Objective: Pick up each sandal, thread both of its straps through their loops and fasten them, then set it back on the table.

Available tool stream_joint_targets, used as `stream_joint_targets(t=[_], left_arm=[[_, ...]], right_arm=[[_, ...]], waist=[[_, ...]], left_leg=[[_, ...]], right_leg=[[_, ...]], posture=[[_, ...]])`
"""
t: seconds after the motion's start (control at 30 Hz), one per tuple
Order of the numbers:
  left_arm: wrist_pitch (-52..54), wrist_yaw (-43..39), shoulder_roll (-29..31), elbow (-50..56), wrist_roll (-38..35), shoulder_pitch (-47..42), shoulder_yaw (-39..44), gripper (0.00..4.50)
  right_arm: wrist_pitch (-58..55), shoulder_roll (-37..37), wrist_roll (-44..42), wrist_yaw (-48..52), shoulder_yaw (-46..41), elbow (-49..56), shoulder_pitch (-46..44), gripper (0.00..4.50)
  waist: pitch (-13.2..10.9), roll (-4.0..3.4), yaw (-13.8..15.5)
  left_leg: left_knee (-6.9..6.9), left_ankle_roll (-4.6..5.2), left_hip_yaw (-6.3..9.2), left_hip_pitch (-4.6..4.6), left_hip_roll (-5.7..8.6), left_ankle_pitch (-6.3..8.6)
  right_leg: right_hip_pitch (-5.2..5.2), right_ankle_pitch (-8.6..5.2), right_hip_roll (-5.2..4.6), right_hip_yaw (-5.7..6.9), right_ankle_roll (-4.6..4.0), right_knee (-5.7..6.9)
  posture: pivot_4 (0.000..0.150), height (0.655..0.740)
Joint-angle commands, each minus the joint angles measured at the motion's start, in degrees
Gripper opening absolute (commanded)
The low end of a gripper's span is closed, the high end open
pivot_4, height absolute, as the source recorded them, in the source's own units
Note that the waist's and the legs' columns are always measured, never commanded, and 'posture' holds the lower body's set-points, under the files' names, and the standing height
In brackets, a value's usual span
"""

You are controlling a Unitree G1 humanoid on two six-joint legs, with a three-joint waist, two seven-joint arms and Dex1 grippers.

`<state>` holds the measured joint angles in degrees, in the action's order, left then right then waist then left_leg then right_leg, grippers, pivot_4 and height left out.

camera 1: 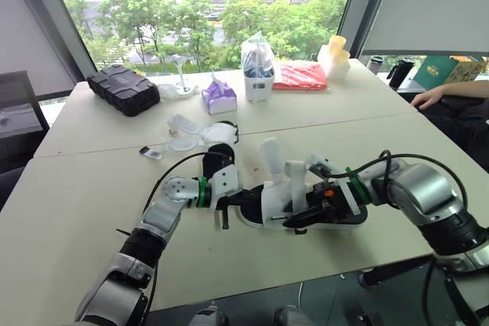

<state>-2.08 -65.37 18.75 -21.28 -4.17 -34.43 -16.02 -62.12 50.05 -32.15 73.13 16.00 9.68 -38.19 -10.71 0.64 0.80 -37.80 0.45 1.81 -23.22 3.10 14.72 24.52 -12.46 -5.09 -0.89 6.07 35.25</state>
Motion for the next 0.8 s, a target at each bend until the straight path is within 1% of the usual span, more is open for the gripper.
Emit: stream_joint_targets(t=[0.03, 0.2, 0.33, 0.43, 0.57, 0.63, 0.8], left_arm=[[-0.2, 0.1, 0.0, 0.3, 0.6, 0.9, -1.0, 0.00], [-0.5, 0.4, -0.4, 0.2, 0.5, 1.2, -1.3, 0.00], [-0.8, 0.3, -0.7, -0.1, 0.6, 1.2, -1.6, 0.00], [-1.1, 0.3, -1.0, -0.8, 0.6, 0.8, -1.7, 0.00], [-1.8, 0.1, -1.4, -1.9, 0.6, 0.0, -1.8, 0.00], [-1.9, 0.0, -1.6, -2.5, 0.7, -0.5, -1.8, 0.00], [-2.3, 0.0, -1.8, -3.2, 0.6, -1.0, -1.7, 0.00]], right_arm=[[-1.2, 6.8, -3.3, 2.2, -6.3, 5.8, 1.3, 4.45], [-1.9, 14.8, -6.5, 2.8, -13.3, 10.3, 5.6, 4.45], [-3.7, 16.7, -8.6, 0.4, -17.2, 12.7, 11.0, 4.45], [-5.4, 14.9, -9.8, -3.5, -19.2, 14.3, 15.9, 4.45], [-3.6, 11.1, -8.5, -8.9, -18.7, 14.1, 22.7, 4.45], [-3.2, 8.5, -8.2, -11.5, -18.6, 13.2, 23.8, 4.45], [-2.9, 3.0, -8.4, -17.0, -17.9, 12.4, 23.3, 4.45]], waist=[[0.0, -0.01, 0.1], [0.0, 0.00, 0.0], [0.0, 0.00, 0.0], [0.0, 0.00, 0.1], [0.0, 0.02, 0.1], [0.0, 0.01, 0.1], [0.0, 0.01, 0.1]], left_leg=[[-0.09, 0.03, 0.02, -0.07, 0.00, 0.02], [-0.19, 0.13, 0.00, -0.12, 0.00, 0.08], [-0.18, 0.13, 0.01, -0.12, -0.02, 0.08], [-0.18, 0.13, 0.01, -0.13, -0.02, 0.08], [-0.19, 0.13, 0.01, -0.13, -0.01, 0.08], [-0.21, 0.14, 0.00, -0.13, -0.01, 0.08], [-0.26, 0.14, 0.00, -0.13, -0.01, 0.08]], right_leg=[[0.00, 0.00, -0.01, 0.02, 0.00, -0.01], [0.00, 0.00, -0.04, 0.01, 0.00, -0.08], [-0.01, 0.00, -0.03, 0.01, 0.01, -0.07], [-0.02, 0.00, -0.06, 0.00, 0.01, -0.08], [-0.04, 0.00, -0.07, -0.02, 0.01, -0.09], [-0.04, 0.00, -0.07, -0.02, 0.01, -0.09], [-0.05, 0.04, -0.03, 0.00, 0.07, -0.08]], posture=[[0.150, 0.7400], [0.150, 0.7400], [0.150, 0.7400], [0.150, 0.7400], [0.150, 0.7400], [0.150, 0.7400], [0.150, 0.7400]])
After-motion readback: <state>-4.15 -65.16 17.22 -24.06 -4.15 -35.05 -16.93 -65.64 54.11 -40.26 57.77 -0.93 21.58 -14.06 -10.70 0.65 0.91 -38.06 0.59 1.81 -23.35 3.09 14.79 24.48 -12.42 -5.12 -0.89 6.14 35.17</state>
